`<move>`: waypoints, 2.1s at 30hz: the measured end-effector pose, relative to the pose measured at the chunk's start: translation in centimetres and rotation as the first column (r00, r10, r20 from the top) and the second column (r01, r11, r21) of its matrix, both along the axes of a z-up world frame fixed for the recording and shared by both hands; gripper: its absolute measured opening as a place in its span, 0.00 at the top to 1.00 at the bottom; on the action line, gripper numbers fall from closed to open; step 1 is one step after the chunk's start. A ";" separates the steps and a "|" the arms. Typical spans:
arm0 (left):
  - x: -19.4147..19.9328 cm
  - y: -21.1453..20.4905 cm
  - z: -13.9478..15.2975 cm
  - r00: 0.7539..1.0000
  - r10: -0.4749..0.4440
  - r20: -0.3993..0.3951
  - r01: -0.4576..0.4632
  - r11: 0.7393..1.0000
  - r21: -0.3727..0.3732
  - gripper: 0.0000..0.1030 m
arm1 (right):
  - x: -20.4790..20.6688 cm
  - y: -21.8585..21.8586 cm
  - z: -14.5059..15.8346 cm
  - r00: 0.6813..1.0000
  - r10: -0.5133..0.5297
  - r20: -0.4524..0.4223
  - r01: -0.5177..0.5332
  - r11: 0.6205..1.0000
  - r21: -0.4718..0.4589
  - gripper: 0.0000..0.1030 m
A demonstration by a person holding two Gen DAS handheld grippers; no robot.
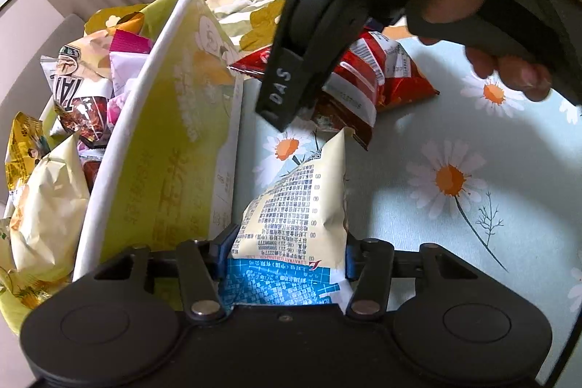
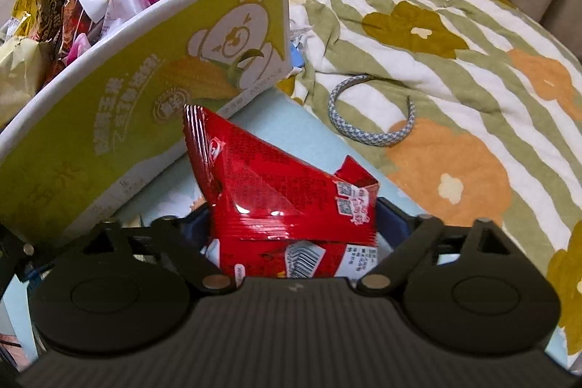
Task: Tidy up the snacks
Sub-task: 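Grasp the blue-white bag with the left gripper while the right grasps the red bag, then carry both bags over the box and open both grippers to drop them in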
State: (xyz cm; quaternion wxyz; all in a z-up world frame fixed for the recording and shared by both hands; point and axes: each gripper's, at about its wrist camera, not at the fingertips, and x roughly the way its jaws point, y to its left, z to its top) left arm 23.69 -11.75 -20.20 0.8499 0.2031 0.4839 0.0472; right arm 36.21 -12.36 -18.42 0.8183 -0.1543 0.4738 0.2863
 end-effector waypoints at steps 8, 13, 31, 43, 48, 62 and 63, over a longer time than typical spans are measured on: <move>-0.7 0.2 0.7 1.000 -0.011 0.016 0.011 1.000 -0.004 0.46 | -1.3 -2.8 0.6 0.997 -0.070 -0.035 0.071 0.997 0.039 0.13; -1.4 -0.5 2.1 0.999 -0.030 0.042 0.031 0.999 -0.022 0.47 | -2.7 -4.9 2.3 0.993 -0.117 -0.021 0.118 0.991 0.065 0.13; -4.8 0.8 16.9 0.949 -0.071 0.307 0.100 0.992 -0.080 0.47 | -8.2 -8.4 16.8 0.959 -0.213 0.189 0.178 0.966 0.186 0.13; -1.5 13.1 23.8 0.902 -0.049 0.429 0.082 0.995 -0.059 0.47 | -9.0 1.1 21.5 0.929 -0.275 0.247 0.197 0.934 0.298 0.13; 2.2 18.1 23.1 0.915 -0.105 0.389 0.149 0.985 -0.086 0.46 | -8.3 6.3 21.3 0.912 -0.348 0.217 0.270 0.908 0.321 0.13; 5.7 23.6 19.8 0.924 -0.226 0.309 0.329 0.880 -0.341 0.00 | -9.1 10.4 18.5 0.816 -0.565 0.120 0.520 0.809 0.276 0.13; 5.1 23.6 19.9 0.923 -0.225 0.311 0.330 0.879 -0.343 0.00 | -9.3 10.4 18.4 0.814 -0.568 0.119 0.524 0.807 0.271 0.13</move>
